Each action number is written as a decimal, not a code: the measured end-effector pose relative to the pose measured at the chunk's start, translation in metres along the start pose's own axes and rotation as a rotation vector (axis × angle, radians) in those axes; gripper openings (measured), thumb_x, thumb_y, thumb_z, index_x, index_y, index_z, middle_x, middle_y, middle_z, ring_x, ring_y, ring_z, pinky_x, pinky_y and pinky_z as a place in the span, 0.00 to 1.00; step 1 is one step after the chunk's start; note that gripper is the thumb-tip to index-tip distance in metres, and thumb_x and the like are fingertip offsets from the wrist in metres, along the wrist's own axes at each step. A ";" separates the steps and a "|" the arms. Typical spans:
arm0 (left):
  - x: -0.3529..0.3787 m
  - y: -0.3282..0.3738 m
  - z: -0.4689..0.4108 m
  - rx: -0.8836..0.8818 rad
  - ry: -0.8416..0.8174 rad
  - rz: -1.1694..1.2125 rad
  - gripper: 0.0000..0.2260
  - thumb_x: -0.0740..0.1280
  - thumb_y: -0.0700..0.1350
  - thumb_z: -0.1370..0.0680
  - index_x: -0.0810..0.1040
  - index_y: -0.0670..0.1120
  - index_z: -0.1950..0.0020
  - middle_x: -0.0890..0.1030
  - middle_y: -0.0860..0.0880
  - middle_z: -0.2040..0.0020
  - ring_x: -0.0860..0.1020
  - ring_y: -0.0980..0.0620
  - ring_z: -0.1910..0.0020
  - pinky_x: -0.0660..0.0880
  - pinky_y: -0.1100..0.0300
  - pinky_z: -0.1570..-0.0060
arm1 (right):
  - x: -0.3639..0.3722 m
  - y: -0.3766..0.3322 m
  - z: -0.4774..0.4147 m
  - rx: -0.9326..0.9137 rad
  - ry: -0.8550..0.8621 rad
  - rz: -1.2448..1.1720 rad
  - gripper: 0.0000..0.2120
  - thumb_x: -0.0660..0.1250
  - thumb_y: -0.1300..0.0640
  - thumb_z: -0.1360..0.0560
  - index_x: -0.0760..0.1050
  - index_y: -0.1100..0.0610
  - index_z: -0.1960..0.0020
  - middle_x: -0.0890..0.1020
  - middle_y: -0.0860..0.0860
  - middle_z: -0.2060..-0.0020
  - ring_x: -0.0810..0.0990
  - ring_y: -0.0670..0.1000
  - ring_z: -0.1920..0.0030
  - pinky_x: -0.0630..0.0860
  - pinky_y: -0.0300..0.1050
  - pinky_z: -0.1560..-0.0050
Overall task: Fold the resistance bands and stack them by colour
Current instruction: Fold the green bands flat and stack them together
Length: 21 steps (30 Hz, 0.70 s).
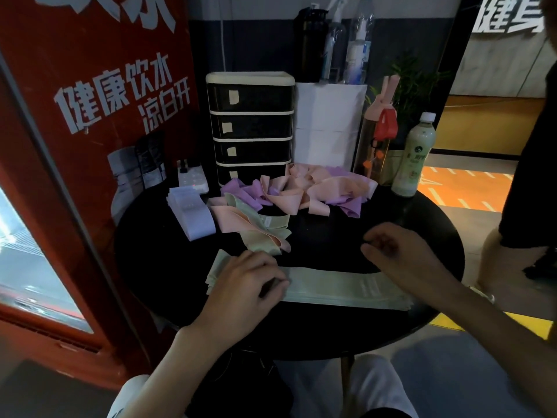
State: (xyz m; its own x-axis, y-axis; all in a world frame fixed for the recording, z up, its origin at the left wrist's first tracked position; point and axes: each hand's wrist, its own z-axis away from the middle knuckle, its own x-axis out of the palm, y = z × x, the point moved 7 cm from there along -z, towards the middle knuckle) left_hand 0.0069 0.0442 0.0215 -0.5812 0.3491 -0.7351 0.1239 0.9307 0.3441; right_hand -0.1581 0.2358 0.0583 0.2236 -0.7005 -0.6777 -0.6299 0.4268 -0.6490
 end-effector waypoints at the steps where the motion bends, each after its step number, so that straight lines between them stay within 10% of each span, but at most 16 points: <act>1: 0.000 0.000 0.000 -0.004 0.000 0.000 0.11 0.63 0.55 0.23 0.83 0.52 0.53 0.77 0.58 0.53 0.73 0.58 0.52 0.73 0.54 0.52 | 0.007 -0.009 -0.012 -0.021 -0.032 0.004 0.03 0.71 0.58 0.25 0.78 0.53 0.53 0.80 0.47 0.62 0.78 0.43 0.61 0.71 0.32 0.62; 13: 0.000 -0.001 0.000 -0.001 0.029 0.018 0.10 0.65 0.55 0.22 0.81 0.51 0.55 0.76 0.58 0.53 0.72 0.58 0.52 0.72 0.55 0.52 | 0.133 -0.036 -0.115 0.123 -0.364 -0.099 0.15 0.65 0.54 0.22 0.77 0.56 0.36 0.78 0.49 0.46 0.76 0.46 0.48 0.69 0.34 0.56; 21: 0.000 0.000 0.000 0.014 0.056 -0.001 0.08 0.66 0.54 0.23 0.80 0.51 0.56 0.76 0.58 0.53 0.72 0.57 0.52 0.72 0.55 0.53 | 0.119 -0.041 -0.121 0.069 -0.166 -0.149 0.14 0.64 0.58 0.22 0.78 0.70 0.56 0.78 0.59 0.64 0.75 0.56 0.63 0.73 0.45 0.61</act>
State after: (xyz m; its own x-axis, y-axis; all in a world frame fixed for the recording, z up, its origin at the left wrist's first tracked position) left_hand 0.0071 0.0439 0.0212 -0.6257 0.3420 -0.7011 0.1343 0.9326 0.3350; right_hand -0.1955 0.0652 0.0463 0.4334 -0.6575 -0.6164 -0.5296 0.3675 -0.7645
